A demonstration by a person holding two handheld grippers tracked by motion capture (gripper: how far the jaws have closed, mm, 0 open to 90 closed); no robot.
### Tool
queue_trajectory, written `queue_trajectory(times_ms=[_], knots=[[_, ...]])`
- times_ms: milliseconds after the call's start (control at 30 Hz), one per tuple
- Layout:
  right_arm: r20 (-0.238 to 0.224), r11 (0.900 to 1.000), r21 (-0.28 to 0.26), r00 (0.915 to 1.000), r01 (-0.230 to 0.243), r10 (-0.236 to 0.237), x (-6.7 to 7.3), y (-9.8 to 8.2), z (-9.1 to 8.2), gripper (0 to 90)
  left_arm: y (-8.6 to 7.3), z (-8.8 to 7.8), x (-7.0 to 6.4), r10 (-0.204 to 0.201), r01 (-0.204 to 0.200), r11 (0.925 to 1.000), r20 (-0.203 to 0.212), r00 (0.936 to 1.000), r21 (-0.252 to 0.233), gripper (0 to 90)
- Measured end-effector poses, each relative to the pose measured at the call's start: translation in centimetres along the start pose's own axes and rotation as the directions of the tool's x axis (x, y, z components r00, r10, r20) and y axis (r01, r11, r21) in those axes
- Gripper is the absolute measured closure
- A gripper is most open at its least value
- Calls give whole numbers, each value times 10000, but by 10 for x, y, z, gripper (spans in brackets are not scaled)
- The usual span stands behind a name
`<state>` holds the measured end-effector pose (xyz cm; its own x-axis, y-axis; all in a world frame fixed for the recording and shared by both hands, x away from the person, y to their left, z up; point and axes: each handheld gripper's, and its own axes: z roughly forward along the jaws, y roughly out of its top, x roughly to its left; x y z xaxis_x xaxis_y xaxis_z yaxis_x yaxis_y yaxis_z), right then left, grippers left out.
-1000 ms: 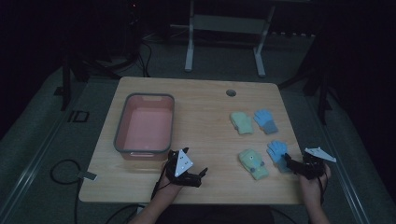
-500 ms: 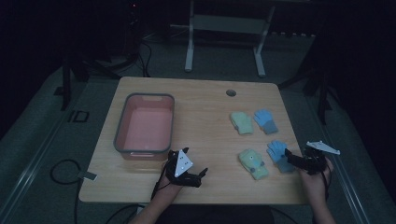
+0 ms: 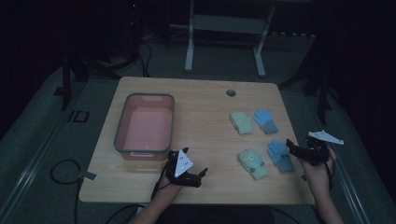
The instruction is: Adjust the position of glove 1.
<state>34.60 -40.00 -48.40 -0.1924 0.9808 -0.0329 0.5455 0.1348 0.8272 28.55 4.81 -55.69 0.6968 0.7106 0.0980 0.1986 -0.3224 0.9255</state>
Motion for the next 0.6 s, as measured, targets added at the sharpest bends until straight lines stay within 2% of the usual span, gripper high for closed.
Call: queue_trajectory(times_ms=[367, 467, 600], knots=[[-261, 9994, -191, 9993, 277, -282, 10, 22, 7, 275, 0, 0, 0, 1, -1, 10000, -23, 10000, -14, 1], [-266, 9982, -108, 9979, 583, -586, 15, 28, 11, 309, 0, 0, 0, -5, 5, 10000, -18, 10000, -12, 1], [-512, 9976, 0, 9963, 697, -696, 22, 35, 18, 339, 0, 0, 0, 6, -6, 10000, 15, 10000, -7, 1]])
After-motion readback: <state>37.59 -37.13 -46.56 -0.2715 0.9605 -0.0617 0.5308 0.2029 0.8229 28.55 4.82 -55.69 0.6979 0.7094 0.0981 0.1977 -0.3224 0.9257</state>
